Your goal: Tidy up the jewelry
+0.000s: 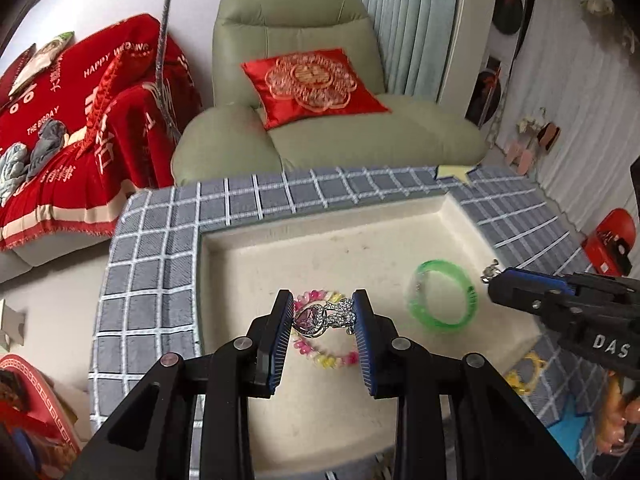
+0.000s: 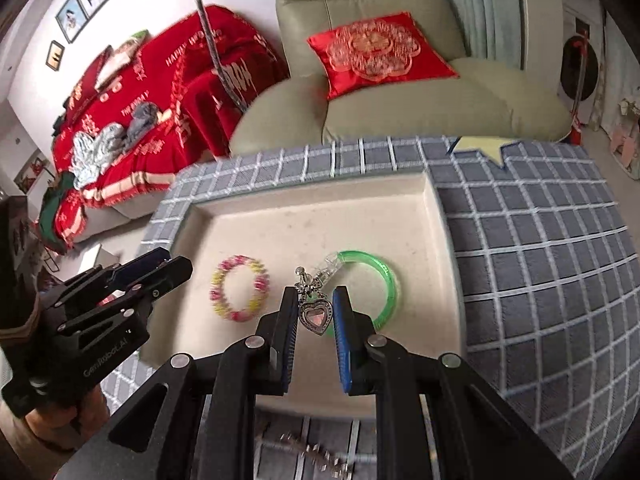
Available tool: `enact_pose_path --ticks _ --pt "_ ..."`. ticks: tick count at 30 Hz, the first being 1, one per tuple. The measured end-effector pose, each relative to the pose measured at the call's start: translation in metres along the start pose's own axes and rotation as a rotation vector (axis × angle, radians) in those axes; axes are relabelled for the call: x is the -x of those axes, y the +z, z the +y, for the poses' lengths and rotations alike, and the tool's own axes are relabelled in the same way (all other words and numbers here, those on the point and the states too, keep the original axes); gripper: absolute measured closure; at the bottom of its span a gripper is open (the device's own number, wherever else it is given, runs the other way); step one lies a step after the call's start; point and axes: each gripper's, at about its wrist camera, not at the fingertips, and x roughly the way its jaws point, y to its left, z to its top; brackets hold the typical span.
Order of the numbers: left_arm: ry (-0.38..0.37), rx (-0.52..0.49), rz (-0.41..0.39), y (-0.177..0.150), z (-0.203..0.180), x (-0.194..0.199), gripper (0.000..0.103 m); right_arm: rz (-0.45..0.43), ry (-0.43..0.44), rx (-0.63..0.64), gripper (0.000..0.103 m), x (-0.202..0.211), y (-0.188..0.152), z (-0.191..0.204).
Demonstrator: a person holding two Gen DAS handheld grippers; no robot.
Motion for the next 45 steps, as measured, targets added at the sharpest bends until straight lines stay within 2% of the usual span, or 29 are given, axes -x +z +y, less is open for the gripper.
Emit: enact_pose_path --ticks 8,13,16,19,21,22,23,24,26,28,31,35,45 --pt "0.026 -0.022 0.077 -0.006 -0.001 -0.040 0.056 0.081 -0.056 -0.012 0.084 -0.055 0.000 -0.016" --pt "0.047 -0.011 0.104 -0.007 0.001 -0.055 0.056 0.062 -0.131 0.031 0.084 -0.064 0.009 -0.014" --pt "0.072 -0.033 0.093 -0.007 -0.003 -0.057 0.056 0.047 -0.175 0.052 0.084 -0.067 0.014 -0.013" --pt "0.088 -0.040 0.096 -0.008 -0.004 -0.058 0.056 0.038 -0.181 0.039 0.083 -0.067 0.014 -0.015" --pt "0.096 -0.041 0.091 -0.009 -0.004 -0.058 0.056 0.042 -0.174 0.037 0.081 -0.065 0.014 -0.014" --pt "0.098 -0.042 0.090 -0.009 -0.005 -0.058 0.056 0.044 -0.171 0.036 0.072 -0.064 0.013 -0.013" --pt "0.099 -0.041 0.089 -0.009 -0.004 -0.058 0.056 0.040 -0.166 0.031 0.061 -0.061 0.013 -0.013" --pt "0.100 -0.040 0.089 -0.009 -0.004 -0.057 0.056 0.031 -0.161 0.028 0.060 -0.059 0.013 -0.013" --pt "0.104 -0.043 0.089 -0.009 -0.005 -0.058 0.056 0.004 -0.130 0.009 0.041 -0.049 0.013 -0.012" --pt "0.107 -0.045 0.087 -0.009 -0.005 -0.057 0.056 -0.014 -0.102 -0.016 0.031 -0.039 0.013 -0.012" --pt "0.109 -0.048 0.083 -0.010 -0.006 -0.057 0.056 -0.043 -0.064 -0.052 0.031 -0.021 0.010 -0.011" --pt "0.119 -0.050 0.074 -0.011 -0.007 -0.056 0.056 -0.082 -0.069 -0.090 0.031 0.003 -0.002 -0.014" --pt "0.124 -0.028 0.047 -0.006 -0.007 -0.046 0.055 -0.153 -0.056 -0.177 0.031 0.060 -0.055 -0.030"
